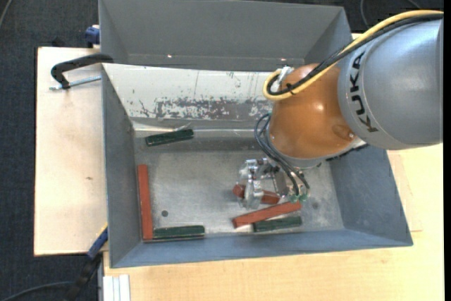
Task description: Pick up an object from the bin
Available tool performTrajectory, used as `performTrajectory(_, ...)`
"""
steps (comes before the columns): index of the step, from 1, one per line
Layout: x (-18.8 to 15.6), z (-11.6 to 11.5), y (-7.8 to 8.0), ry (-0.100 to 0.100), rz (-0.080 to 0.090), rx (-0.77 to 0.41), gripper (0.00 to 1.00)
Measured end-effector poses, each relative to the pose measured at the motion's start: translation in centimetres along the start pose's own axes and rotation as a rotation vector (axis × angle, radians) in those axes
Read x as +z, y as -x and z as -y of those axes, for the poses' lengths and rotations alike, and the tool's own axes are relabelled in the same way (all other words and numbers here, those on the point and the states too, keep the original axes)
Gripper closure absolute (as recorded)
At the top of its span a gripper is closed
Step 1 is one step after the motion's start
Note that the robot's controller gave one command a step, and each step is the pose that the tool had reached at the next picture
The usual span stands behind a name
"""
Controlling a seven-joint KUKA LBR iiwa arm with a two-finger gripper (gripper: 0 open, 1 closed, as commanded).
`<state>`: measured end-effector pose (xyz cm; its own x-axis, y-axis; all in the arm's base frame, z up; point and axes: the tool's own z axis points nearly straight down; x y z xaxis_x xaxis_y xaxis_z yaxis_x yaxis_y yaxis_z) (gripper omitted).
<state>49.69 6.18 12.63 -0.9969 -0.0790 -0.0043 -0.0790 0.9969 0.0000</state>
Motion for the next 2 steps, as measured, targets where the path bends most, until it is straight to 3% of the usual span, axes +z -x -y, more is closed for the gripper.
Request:
performTrajectory(1, -5.08, 4.08, 0.74, -0.002, 0.005, -0.391, 1.00)
performTrajectory(2, -4.94, 3.88, 0.65, 0.002, 0.001, -0.392, 0.00)
